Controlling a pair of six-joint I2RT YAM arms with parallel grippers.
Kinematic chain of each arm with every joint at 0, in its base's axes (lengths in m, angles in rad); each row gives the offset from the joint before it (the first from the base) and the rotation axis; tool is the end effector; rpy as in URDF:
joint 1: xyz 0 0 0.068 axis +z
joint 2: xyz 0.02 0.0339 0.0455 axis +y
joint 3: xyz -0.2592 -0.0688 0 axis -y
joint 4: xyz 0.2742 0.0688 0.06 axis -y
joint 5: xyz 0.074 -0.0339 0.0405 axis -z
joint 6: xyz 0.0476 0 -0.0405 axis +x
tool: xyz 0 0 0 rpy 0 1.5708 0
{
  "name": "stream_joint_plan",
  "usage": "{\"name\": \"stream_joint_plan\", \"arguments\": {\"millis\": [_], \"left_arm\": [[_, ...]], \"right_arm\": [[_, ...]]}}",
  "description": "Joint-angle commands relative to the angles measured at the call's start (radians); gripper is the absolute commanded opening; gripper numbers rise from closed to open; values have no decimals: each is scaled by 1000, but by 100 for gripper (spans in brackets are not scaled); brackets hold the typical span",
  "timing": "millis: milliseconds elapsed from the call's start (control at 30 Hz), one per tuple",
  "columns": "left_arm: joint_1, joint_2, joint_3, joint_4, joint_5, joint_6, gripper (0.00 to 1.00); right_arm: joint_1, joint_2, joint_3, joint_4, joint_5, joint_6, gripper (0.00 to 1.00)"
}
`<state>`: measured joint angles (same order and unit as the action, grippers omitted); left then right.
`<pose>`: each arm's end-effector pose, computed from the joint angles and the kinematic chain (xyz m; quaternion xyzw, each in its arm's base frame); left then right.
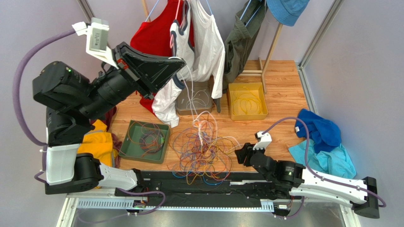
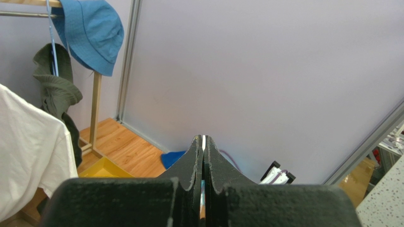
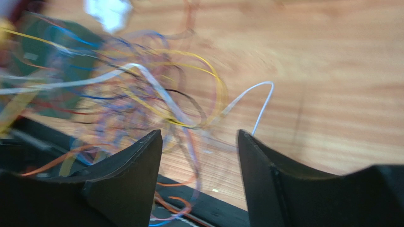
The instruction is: Untangle the cables
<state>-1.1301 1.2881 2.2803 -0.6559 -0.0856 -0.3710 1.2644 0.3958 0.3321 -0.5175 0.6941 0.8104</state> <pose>0.0728 -0.1448 0.6649 0.1818 0.5500 -0.5376 0.6127 0.0745 0.1345 0.1951 -0.0289 0.8427 0.2323 0.4848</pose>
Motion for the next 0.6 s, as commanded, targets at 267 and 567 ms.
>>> {"name": "stream_joint_plan", "arguments": {"millis": [267,567], "left_arm": [[-3,43,-28,2,73,-5,0],[-3,54,-74,2,110,-32,0]], "right_arm": [[9,173,399,353,-252,-379,76],[9,395,467,508,-364,-419,75]]}}
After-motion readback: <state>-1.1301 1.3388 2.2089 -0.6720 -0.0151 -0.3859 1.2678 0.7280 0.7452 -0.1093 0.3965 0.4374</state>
